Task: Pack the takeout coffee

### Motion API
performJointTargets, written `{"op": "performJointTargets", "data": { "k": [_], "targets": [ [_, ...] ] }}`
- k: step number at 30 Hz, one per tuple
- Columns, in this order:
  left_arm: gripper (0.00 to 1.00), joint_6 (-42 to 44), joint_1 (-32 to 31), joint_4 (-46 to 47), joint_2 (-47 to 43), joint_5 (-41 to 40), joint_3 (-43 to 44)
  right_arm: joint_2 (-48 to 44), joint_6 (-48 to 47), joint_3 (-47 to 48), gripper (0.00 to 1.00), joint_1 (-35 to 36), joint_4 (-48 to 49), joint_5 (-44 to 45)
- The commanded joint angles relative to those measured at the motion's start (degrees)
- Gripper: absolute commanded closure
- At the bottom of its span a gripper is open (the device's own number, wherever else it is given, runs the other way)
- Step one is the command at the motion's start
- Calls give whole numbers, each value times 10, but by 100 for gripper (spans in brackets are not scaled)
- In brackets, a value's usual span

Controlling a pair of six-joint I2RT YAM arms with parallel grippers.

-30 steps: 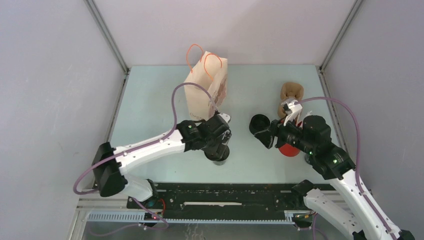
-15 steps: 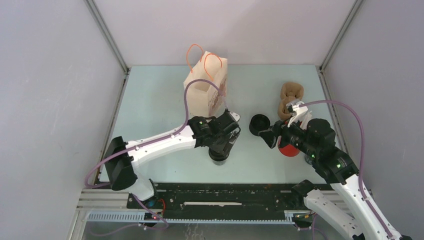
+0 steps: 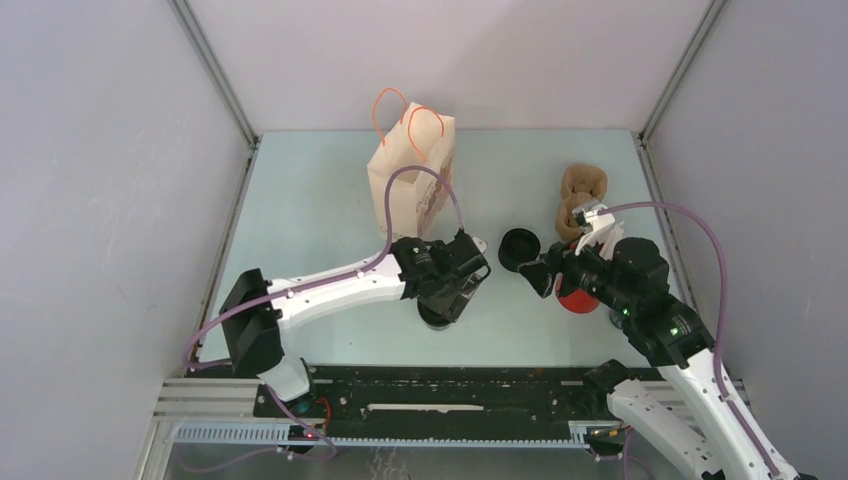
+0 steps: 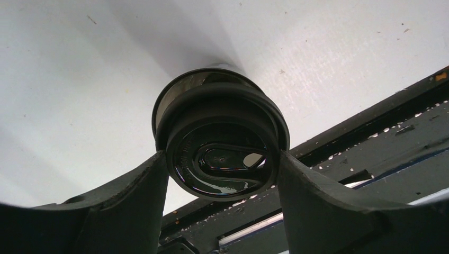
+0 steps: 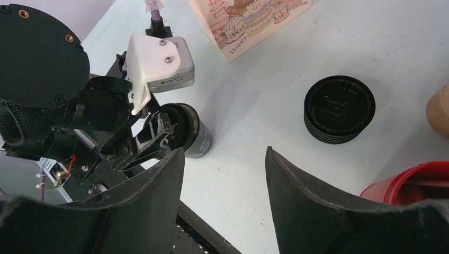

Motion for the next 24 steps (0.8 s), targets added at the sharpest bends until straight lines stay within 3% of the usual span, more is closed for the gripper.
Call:
{"op": "performJointTargets", "data": {
  "k": [1, 24],
  "targets": [
    [34, 10, -7, -28, 5, -41, 47, -1, 1, -6, 34, -8, 24, -17],
    [28, 23, -6, -24, 41, -30, 59, -1, 3, -9, 34, -24, 30, -43]
  ]
}}
